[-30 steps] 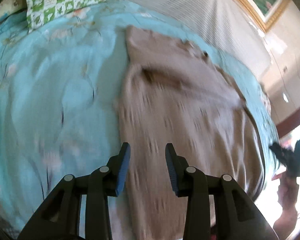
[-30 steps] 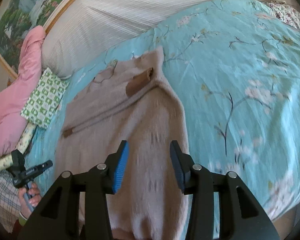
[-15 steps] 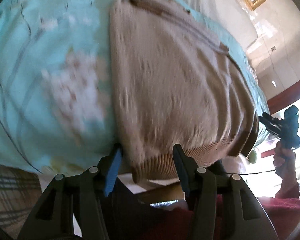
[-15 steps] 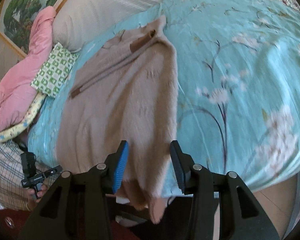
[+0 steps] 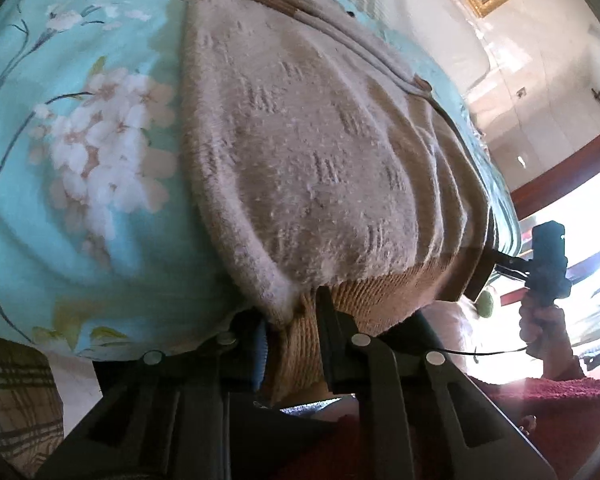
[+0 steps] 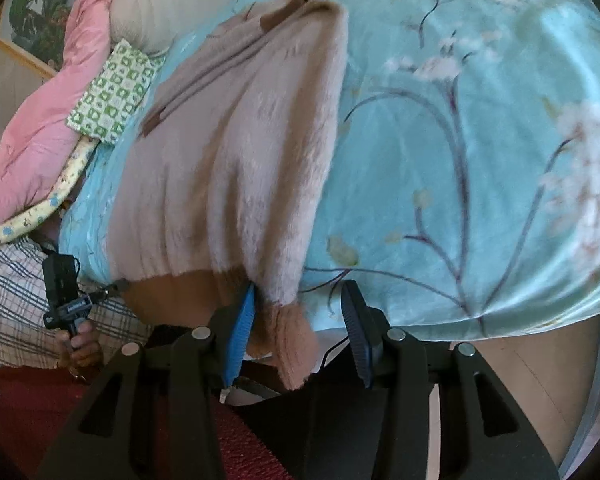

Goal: Fold small clothes

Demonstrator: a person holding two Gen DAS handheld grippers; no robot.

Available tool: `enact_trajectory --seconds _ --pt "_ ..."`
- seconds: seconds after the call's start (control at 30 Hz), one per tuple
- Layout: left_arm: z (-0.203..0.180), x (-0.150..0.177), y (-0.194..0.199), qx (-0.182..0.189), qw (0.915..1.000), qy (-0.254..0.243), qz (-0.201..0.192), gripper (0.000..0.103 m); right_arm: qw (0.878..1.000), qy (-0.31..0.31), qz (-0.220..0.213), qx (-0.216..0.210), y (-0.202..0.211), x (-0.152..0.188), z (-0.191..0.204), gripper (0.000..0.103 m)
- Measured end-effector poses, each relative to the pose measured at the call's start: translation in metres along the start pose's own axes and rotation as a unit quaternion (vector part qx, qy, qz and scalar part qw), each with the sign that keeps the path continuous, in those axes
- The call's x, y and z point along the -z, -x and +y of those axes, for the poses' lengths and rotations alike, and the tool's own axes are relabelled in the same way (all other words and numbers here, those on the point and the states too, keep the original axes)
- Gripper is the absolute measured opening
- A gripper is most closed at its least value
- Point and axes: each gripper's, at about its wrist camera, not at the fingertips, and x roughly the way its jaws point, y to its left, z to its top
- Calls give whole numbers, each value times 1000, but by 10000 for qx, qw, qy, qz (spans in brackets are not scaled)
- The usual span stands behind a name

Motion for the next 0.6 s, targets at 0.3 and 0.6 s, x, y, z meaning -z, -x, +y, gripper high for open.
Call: enact_trajectory --seconds 0.3,0.6 --pt "-14 1 -4 6 9989 -472 30 5 9994 285 3 -217 -10 10 8 8" --pt "-24 -1 41 511 9956 -633 -474 5 9936 -20 -348 -1077 38 12 -14 7"
